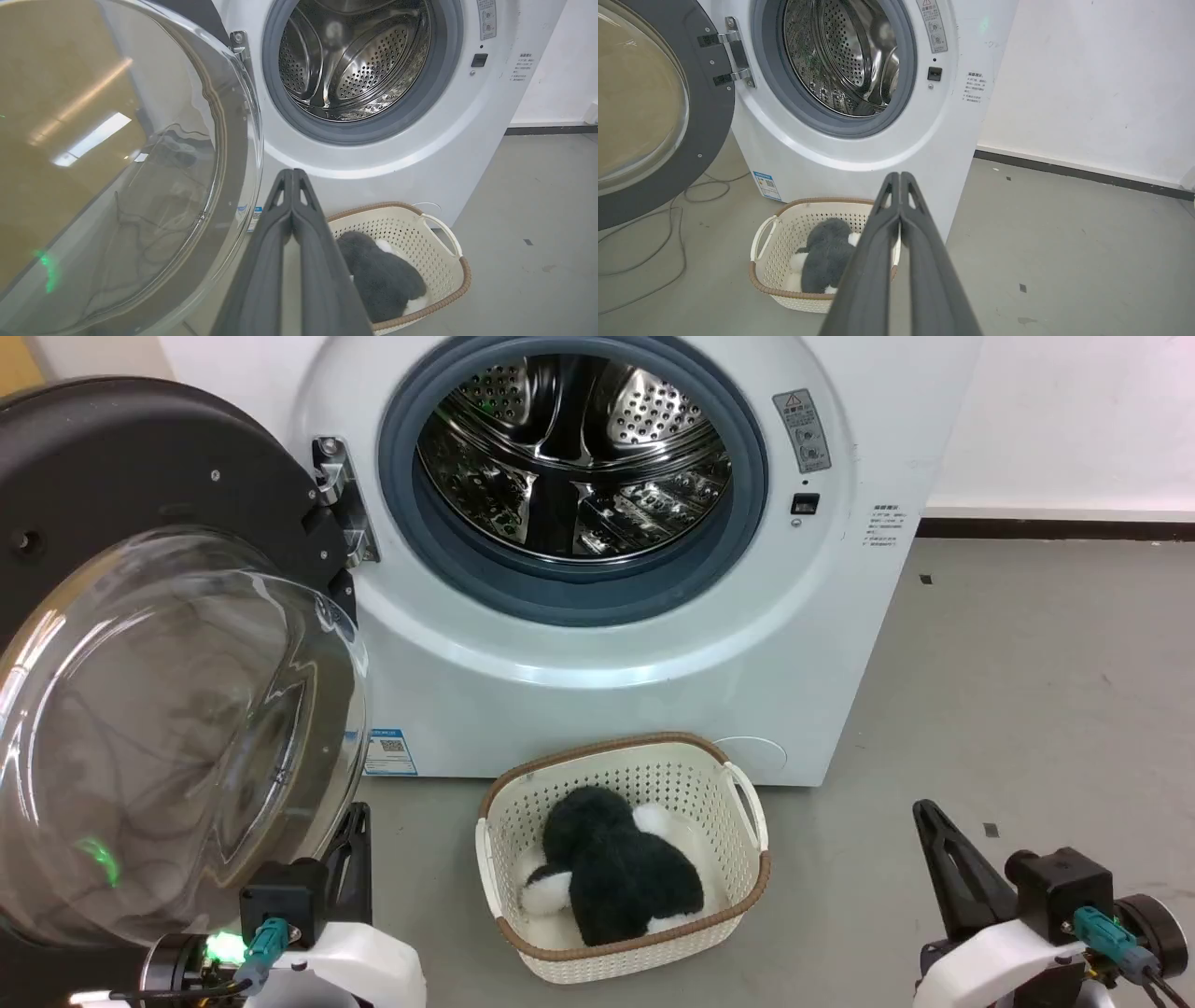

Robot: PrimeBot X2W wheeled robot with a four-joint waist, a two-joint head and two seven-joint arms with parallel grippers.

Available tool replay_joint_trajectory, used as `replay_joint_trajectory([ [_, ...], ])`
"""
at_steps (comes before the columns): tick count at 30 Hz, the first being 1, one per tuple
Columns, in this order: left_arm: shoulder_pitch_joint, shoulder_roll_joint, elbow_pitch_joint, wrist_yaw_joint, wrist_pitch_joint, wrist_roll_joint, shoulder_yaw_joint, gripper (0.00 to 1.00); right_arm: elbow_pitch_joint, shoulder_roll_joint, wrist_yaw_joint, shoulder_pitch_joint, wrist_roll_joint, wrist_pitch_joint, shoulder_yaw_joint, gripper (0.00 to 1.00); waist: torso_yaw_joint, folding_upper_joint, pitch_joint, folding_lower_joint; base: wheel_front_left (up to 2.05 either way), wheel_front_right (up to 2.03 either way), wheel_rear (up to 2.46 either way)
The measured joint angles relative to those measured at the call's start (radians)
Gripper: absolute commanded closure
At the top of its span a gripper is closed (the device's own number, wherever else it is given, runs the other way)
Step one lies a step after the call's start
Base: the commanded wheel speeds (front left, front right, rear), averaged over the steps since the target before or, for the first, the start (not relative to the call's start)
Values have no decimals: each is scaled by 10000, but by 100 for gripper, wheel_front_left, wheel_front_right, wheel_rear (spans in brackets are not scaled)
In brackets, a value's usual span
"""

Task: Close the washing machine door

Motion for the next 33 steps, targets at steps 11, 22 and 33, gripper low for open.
replay_joint_trajectory([
  [11, 0, -2, 0, 0, 0, 0, 0, 100, 0, 0, 0, 0, 0, 0, 0, 100, 0, 0, 0, 0, 0, 0, 0],
  [22, 0, -2, 0, 0, 0, 0, 0, 100, 0, 0, 0, 0, 0, 0, 0, 100, 0, 0, 0, 1, 0, 0, 0],
  [33, 0, -2, 2, 0, 0, -2, 0, 0, 0, 0, 0, 1, 2, 0, 0, 0, 0, 0, 0, 0, 0, 0, 0],
])
